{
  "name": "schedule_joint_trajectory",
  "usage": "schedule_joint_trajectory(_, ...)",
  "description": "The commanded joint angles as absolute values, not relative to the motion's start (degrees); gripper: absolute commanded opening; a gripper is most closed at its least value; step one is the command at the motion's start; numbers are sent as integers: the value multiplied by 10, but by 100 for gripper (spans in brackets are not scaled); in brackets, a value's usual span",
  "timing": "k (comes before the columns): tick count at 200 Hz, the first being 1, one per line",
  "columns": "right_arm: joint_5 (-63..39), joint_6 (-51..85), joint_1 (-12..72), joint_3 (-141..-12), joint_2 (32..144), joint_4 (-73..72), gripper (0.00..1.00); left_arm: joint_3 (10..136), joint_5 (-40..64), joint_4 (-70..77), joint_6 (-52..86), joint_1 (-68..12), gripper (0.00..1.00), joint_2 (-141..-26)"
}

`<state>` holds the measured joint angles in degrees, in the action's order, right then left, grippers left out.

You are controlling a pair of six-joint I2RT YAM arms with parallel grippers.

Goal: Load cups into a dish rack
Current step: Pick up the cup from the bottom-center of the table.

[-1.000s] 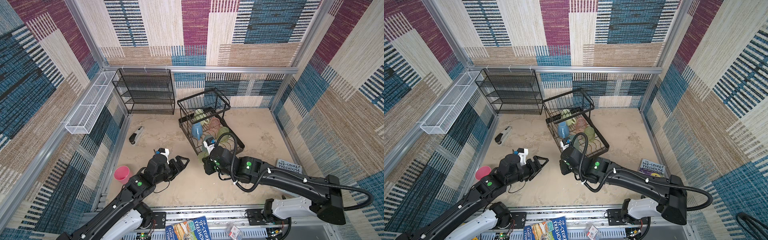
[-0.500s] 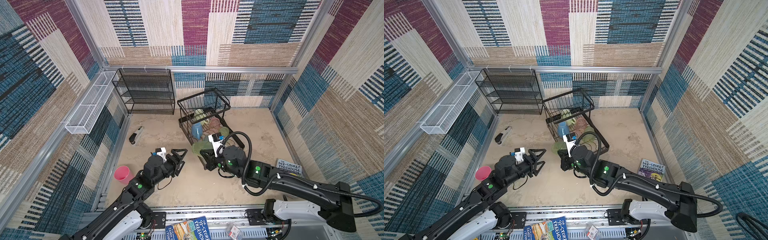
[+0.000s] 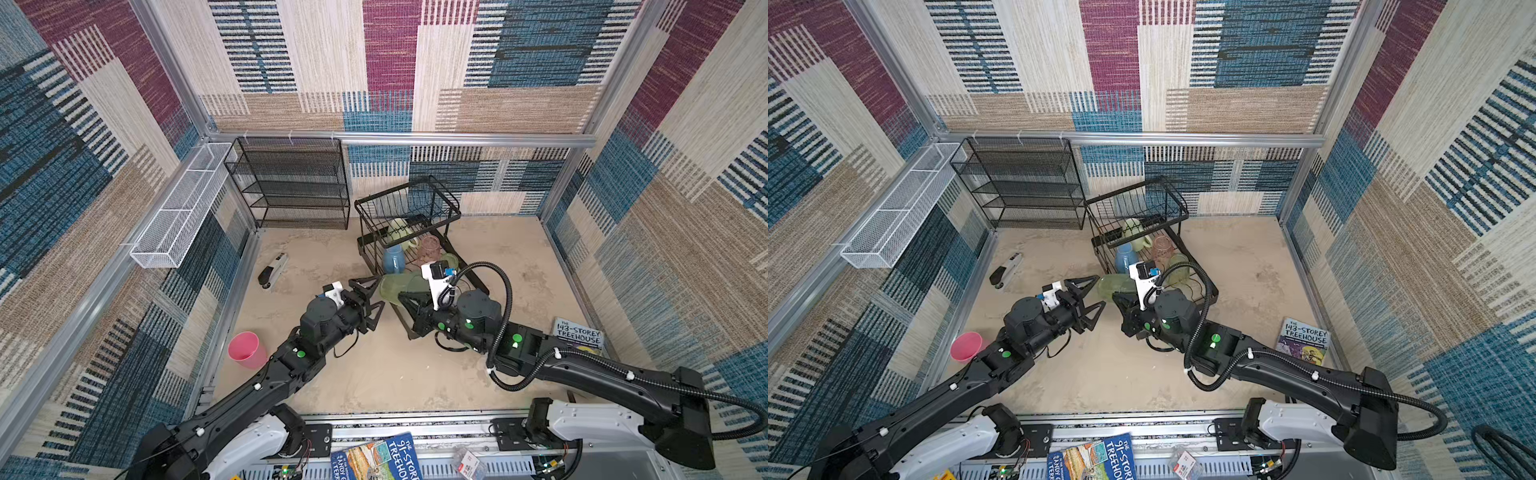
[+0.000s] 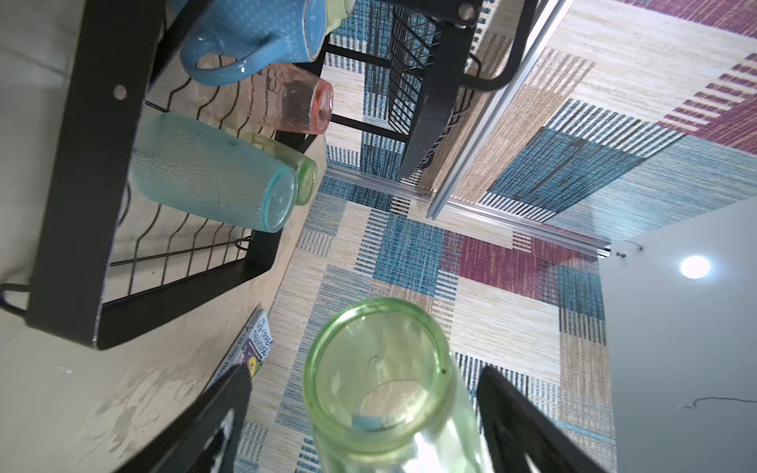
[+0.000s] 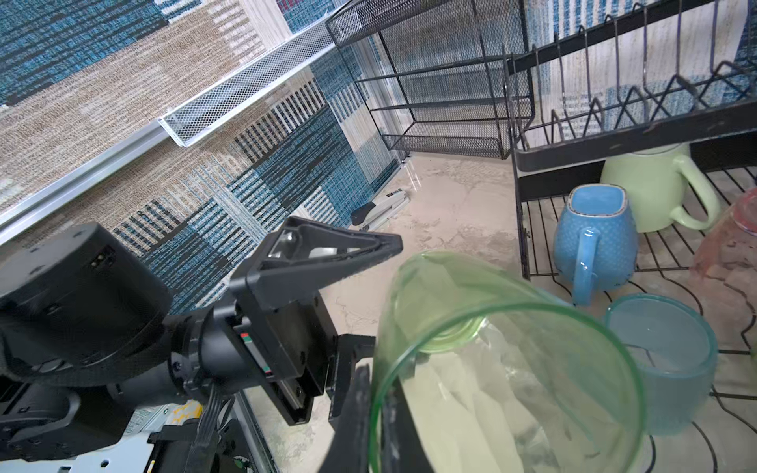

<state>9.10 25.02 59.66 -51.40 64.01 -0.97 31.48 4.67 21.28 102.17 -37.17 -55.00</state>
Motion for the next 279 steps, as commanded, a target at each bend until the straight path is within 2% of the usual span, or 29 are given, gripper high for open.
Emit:
schedule_joint_trajectory(1, 78, 243, 595, -510, 636, -56, 0, 325, 36, 274, 1052, -371, 90, -564)
schedule_joint_trajectory(125, 32, 245, 571, -506, 627, -92, 0, 390, 57, 314, 1067, -377, 88, -644)
schedule_joint_trajectory(253, -24, 254, 543, -515, 638, -86, 0, 409, 61, 327, 1027, -371, 61, -665)
schedule_joint_trajectory(279, -15, 255, 538, -519, 642, -78, 11, 428, 48, 278, 976, -369, 59, -649)
